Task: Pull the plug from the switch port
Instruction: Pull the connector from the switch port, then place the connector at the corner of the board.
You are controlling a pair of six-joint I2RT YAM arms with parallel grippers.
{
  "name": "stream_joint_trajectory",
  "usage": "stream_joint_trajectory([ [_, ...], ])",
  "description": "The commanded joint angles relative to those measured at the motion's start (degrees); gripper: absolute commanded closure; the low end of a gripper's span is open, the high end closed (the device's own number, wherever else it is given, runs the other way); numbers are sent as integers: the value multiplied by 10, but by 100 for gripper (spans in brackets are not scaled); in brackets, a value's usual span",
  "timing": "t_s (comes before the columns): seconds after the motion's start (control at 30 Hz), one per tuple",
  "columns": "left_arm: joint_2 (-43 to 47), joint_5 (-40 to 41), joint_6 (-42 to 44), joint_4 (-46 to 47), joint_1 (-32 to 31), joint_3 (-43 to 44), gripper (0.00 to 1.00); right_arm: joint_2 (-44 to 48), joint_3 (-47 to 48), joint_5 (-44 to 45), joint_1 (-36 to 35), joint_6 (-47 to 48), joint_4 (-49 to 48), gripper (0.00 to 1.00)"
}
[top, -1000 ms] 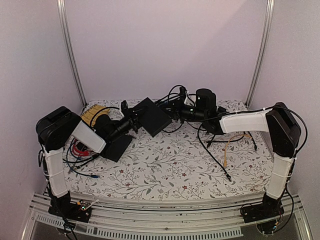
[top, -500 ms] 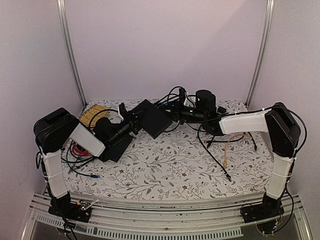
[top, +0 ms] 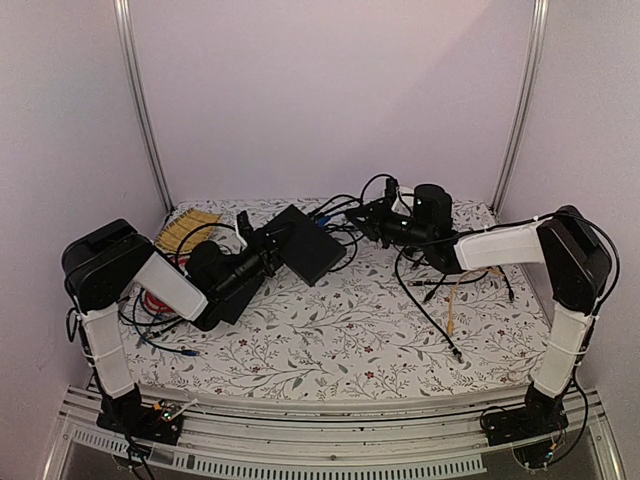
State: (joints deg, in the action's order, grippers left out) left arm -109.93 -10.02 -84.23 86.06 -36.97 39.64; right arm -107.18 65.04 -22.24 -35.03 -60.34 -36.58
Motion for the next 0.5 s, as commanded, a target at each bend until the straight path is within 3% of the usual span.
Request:
stream_joint_trajectory([
  [0.0, 41, 22, 5, 97, -3, 2, 100, 23, -27, 61, 48, -16, -38, 98],
  [0.23, 32, 22, 4, 100, -1, 8, 100, 30, -31, 44, 60, -7, -35, 98],
  [0.47, 36, 13, 17, 98, 14, 3, 100, 80, -109, 10, 92, 0, -34, 98],
])
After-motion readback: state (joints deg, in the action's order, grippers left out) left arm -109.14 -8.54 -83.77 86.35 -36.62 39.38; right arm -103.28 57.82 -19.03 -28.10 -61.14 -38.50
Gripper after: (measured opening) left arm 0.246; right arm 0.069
